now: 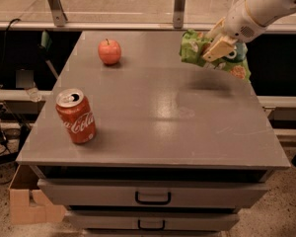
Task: Move green rice chip bag near coke can
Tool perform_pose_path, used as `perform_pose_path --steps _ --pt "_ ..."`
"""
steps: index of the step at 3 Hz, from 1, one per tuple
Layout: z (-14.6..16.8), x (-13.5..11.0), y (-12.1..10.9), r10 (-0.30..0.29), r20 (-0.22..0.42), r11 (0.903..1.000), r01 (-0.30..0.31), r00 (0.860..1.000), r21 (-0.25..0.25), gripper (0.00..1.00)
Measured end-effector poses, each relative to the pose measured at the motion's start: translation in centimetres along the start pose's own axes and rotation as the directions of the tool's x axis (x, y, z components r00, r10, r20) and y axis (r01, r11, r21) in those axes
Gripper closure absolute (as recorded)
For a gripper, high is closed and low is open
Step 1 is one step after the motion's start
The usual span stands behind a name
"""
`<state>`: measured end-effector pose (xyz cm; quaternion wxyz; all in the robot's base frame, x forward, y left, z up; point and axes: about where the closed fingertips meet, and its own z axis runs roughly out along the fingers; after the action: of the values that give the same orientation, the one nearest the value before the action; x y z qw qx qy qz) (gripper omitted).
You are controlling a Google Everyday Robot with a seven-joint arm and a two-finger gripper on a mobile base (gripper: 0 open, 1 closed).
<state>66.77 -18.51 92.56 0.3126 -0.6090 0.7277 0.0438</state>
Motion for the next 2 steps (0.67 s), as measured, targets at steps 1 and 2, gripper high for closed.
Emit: perform_pose_path --steps 1,2 --pt "1.5 -1.1 2.0 -0.043 0.000 0.9976 0.043 0.999 -0.054 1.00" --pt "2.2 -3.5 6.2 -0.111 0.044 0.9849 0.116 0.993 -0.129 1.00"
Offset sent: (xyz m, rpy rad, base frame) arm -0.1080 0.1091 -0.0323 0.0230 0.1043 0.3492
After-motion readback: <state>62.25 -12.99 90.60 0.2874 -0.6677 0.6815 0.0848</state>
